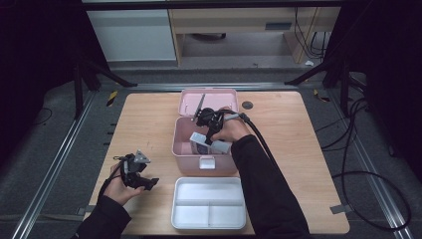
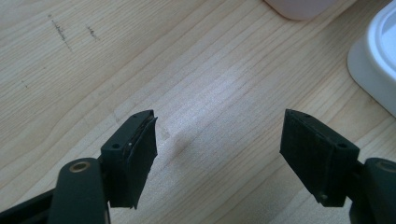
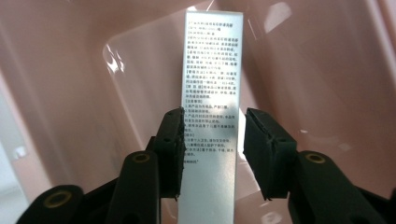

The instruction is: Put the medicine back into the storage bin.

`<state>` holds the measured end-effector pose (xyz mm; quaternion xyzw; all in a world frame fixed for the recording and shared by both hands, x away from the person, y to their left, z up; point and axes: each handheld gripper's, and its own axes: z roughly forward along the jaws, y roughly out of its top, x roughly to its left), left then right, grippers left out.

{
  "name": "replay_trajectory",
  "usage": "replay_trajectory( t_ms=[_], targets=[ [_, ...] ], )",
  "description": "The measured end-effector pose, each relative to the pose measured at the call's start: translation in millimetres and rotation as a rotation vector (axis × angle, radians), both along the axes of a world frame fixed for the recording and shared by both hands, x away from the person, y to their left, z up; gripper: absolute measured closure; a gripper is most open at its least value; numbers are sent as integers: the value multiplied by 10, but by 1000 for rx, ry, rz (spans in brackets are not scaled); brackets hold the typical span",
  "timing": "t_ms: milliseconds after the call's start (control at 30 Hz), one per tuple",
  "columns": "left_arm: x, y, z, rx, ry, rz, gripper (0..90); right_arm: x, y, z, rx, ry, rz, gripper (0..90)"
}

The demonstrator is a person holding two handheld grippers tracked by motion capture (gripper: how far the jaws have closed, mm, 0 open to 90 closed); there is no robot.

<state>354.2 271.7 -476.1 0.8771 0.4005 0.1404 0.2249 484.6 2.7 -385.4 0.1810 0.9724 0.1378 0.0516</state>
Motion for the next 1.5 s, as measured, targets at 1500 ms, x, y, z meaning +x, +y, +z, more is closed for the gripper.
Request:
replay_trajectory(
  t_ms=[1500],
  targets=[
    [-134,-216,199,-57,-35,-160,391,-1166,-1685,262,351,-194,-233,434]
  ],
)
